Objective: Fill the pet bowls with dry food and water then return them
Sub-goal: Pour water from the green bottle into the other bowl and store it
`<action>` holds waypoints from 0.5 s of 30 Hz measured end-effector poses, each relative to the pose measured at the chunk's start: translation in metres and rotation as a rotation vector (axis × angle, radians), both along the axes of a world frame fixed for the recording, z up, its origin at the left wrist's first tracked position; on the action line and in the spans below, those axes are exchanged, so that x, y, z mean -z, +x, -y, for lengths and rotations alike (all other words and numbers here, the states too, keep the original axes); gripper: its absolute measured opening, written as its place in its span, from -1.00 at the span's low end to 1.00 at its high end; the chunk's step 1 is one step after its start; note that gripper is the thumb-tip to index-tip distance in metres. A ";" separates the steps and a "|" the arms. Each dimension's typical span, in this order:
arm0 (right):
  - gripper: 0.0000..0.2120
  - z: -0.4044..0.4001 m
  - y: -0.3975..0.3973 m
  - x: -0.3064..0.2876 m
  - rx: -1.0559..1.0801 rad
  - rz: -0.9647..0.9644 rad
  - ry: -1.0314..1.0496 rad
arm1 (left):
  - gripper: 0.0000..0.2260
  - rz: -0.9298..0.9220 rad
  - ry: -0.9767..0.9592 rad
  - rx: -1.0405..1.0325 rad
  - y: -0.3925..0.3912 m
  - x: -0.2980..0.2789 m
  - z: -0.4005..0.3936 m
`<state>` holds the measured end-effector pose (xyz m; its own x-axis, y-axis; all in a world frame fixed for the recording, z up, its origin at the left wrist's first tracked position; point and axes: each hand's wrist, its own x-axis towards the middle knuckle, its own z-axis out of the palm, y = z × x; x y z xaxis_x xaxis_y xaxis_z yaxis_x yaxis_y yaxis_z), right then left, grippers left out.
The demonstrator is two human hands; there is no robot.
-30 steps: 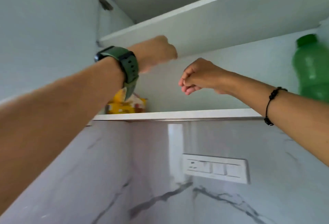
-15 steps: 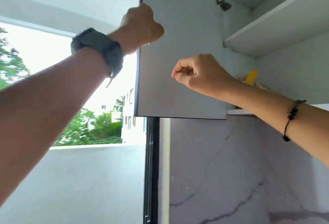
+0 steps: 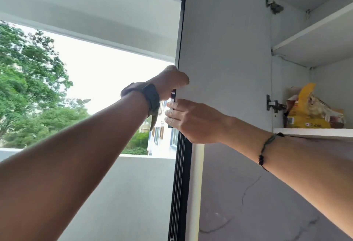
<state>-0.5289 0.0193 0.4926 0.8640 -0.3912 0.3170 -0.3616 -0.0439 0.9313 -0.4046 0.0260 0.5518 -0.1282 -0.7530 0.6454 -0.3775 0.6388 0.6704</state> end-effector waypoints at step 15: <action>-0.69 -0.117 -0.116 0.005 -0.299 0.024 -0.179 | -0.81 -0.027 -0.568 0.300 -0.125 0.007 -0.080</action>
<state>-0.6449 0.1360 0.4872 0.9234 -0.0577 0.3795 -0.3794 0.0122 0.9251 -0.5292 0.1060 0.5444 -0.2580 -0.2271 0.9391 -0.1152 0.9723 0.2035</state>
